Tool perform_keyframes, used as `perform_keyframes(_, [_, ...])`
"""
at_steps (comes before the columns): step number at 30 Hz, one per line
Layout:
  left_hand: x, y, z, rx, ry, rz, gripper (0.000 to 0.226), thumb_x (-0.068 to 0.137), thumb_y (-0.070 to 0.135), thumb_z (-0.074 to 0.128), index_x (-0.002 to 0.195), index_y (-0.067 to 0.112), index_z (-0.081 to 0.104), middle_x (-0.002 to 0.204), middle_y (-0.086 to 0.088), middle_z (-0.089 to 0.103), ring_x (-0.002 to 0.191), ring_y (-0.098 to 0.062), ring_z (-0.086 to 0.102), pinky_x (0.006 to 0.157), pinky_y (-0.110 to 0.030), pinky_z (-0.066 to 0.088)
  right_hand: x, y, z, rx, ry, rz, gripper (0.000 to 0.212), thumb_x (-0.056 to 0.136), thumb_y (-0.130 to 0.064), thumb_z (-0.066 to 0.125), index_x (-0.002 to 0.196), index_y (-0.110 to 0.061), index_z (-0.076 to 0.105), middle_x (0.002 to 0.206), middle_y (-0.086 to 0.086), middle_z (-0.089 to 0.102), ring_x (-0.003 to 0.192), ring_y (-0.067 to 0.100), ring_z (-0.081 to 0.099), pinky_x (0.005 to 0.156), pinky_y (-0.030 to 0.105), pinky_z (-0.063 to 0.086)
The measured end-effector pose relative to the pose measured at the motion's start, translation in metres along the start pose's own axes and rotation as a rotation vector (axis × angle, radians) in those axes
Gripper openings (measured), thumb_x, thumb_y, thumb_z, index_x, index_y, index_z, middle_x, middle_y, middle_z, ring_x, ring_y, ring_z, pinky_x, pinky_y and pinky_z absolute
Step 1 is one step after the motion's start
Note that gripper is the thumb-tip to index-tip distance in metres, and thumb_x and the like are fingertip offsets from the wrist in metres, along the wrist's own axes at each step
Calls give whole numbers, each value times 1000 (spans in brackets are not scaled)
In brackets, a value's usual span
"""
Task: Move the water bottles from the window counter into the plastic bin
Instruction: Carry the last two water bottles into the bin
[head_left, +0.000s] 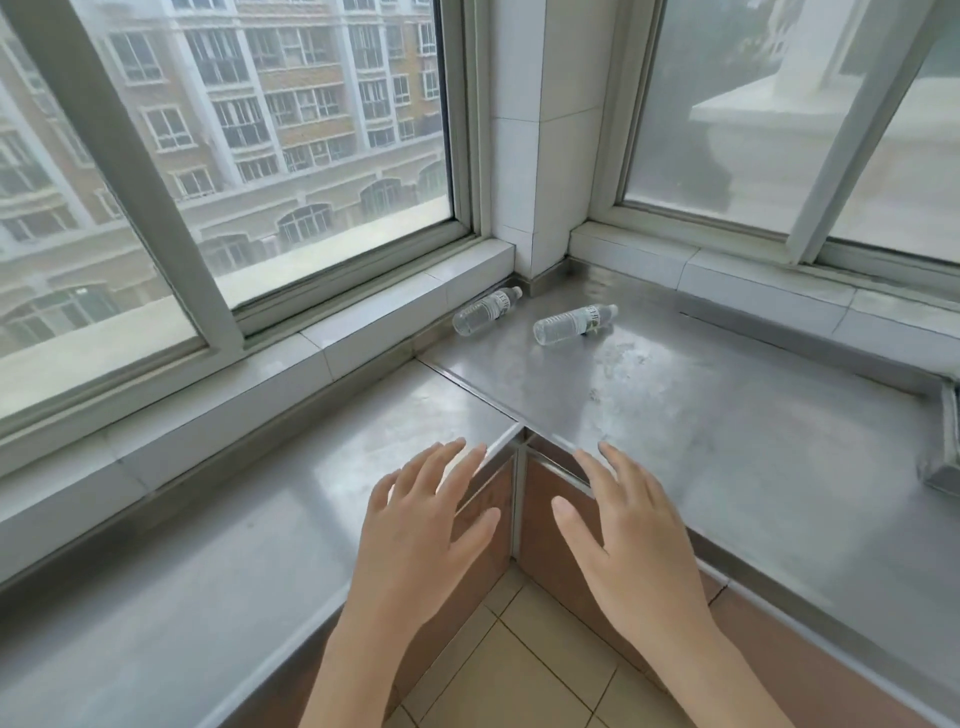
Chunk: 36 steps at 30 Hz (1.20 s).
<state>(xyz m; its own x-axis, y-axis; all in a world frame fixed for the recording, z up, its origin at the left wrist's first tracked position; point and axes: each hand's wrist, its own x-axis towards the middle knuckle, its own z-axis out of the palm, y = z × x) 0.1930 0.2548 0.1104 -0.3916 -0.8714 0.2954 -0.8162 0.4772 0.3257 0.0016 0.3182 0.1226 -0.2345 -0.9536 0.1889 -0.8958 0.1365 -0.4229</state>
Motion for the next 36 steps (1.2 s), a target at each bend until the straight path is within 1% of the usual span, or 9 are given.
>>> perform_keyframes(7, [127, -37, 49, 15, -27, -10, 58, 88, 57, 39, 144, 40, 44, 146, 16, 49, 135, -7, 36, 108, -36, 33, 125, 26, 31, -17, -27, 32, 76, 81, -67, 8, 146, -33, 29, 155, -6, 26, 142, 15, 20, 115, 36, 21])
perform_keyframes(11, [207, -53, 71, 6, -69, 3, 61, 87, 57, 37, 143, 36, 48, 143, 12, 54, 133, -16, 49, 104, -42, 41, 199, 37, 49, -29, -58, 58, 75, 81, -67, 10, 145, -32, 31, 155, -5, 26, 142, 14, 21, 114, 35, 21])
perform_keyframes(13, [245, -60, 80, 10, -81, 22, 61, 87, 57, 36, 142, 34, 48, 143, 10, 54, 133, -18, 50, 103, -43, 42, 233, 44, 54, -32, -55, 77, 74, 82, -65, 13, 144, -31, 34, 154, -4, 28, 141, 14, 23, 113, 35, 23])
perform_keyframes(17, [311, -75, 101, 7, -99, 32, 62, 87, 58, 35, 143, 34, 47, 144, 11, 53, 133, -18, 49, 103, -42, 41, 291, 58, 64, -24, -64, 121, 76, 80, -66, 12, 143, -30, 35, 154, -5, 28, 140, 14, 24, 112, 33, 24])
perform_keyframes(21, [357, -90, 127, 10, -114, 7, 59, 88, 56, 42, 142, 33, 48, 143, 10, 54, 132, -18, 51, 102, -42, 42, 345, 74, 82, -13, -107, 145, 76, 80, -67, 13, 143, -31, 35, 154, -4, 28, 139, 15, 25, 111, 34, 27])
perform_keyframes(26, [414, -110, 168, 11, -147, -52, 58, 92, 48, 57, 146, 34, 44, 149, 12, 48, 137, -14, 43, 105, -37, 36, 415, 102, 113, 15, -166, 157, 56, 92, -52, 40, 142, -27, 37, 153, -1, 29, 137, 19, 28, 107, 35, 29])
perform_keyframes(30, [464, -127, 202, -12, -216, -134, 59, 96, 49, 51, 150, 37, 34, 153, 17, 39, 140, -10, 35, 107, -32, 30, 474, 127, 146, 32, -229, 208, 55, 93, -49, 44, 142, -26, 36, 155, -1, 24, 135, 21, 29, 100, 35, 35])
perform_keyframes(33, [505, -143, 235, 17, -278, -192, 60, 97, 47, 49, 153, 35, 29, 154, 11, 39, 141, -15, 35, 109, -35, 31, 514, 149, 179, 50, -255, 261, 55, 92, -45, 49, 141, -22, 38, 156, 2, 21, 136, 26, 26, 100, 38, 37])
perform_keyframes(36, [539, -152, 272, 53, -377, -275, 61, 96, 39, 53, 152, 30, 31, 155, 6, 38, 141, -21, 35, 109, -39, 31, 544, 169, 210, 57, -286, 305, 55, 91, -41, 53, 139, -18, 41, 158, 6, 16, 140, 31, 18, 104, 42, 34])
